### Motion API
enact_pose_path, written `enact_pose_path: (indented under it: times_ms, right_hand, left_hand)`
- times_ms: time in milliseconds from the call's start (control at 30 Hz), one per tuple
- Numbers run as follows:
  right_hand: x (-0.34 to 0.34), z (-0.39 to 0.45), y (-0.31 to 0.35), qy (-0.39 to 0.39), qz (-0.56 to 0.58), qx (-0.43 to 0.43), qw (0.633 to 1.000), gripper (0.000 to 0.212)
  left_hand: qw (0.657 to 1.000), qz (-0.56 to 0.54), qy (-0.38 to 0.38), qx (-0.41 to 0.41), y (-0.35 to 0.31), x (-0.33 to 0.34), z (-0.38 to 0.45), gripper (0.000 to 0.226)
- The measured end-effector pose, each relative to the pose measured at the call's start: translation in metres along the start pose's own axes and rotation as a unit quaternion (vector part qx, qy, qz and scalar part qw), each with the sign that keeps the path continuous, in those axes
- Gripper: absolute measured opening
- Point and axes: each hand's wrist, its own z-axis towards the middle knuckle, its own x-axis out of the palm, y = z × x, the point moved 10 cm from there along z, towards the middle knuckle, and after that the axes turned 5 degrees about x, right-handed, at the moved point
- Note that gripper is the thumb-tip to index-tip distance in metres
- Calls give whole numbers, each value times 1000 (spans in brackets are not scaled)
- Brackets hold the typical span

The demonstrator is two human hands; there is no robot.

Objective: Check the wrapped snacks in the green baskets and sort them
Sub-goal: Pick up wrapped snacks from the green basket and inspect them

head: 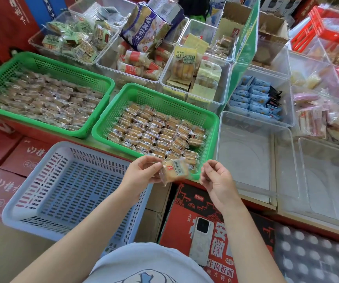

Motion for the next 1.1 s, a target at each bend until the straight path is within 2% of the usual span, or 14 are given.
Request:
enact_pose_path:
  times_ms: [100,167,267,367,467,533,600,667,767,833,967,1033,1100]
  right_hand:
    - [-9,8,6,-23,-76,-11,997,5]
    - [-8,17,-2,-18,-140,10,990,18]
    - [6,25,-21,73,-153,67,983,41]
    - [12,28,-25,122,-122,100,980,35]
    - [-5,45,-9,50,-139,61,987,26]
    - [-23,58,8,-29,-193,21,980,26]
    - [-38,69,30,-99,-276,-28,956,24]
    - [-42,81,51,-137,-361,-87,918,25]
    - [-24,95,73,-148,-503,-198,828,29]
    - [-7,107,71,-127,-581,-236,769,30]
    - [15,129,56,-94,-660,-244,704,25]
    - [20,137,50,-88,-672,-239,696,24]
    - [21,145,45,-83,-678,-231,693,24]
  left_hand:
    - [1000,2,11,-9,4,-1,6,10]
    - [999,-22,46,-18,7,8,11,9]
    - [992,-62,107,-26,6,29,18,8]
    - [990,-69,122,-33,5,44,29,9]
    - [997,54,50,-24,9,37,56,15]
    - [982,190,18,4,8,35,76,24]
    - [941,330,40,54,5,47,93,32]
    - [880,458,80,99,9,65,106,40]
    - [768,610,147,125,28,88,122,51]
    - [715,664,179,122,44,95,133,58]
    - [662,712,201,120,60,95,152,67]
    - [645,728,199,123,62,92,156,68]
    - [645,729,191,126,62,89,156,68]
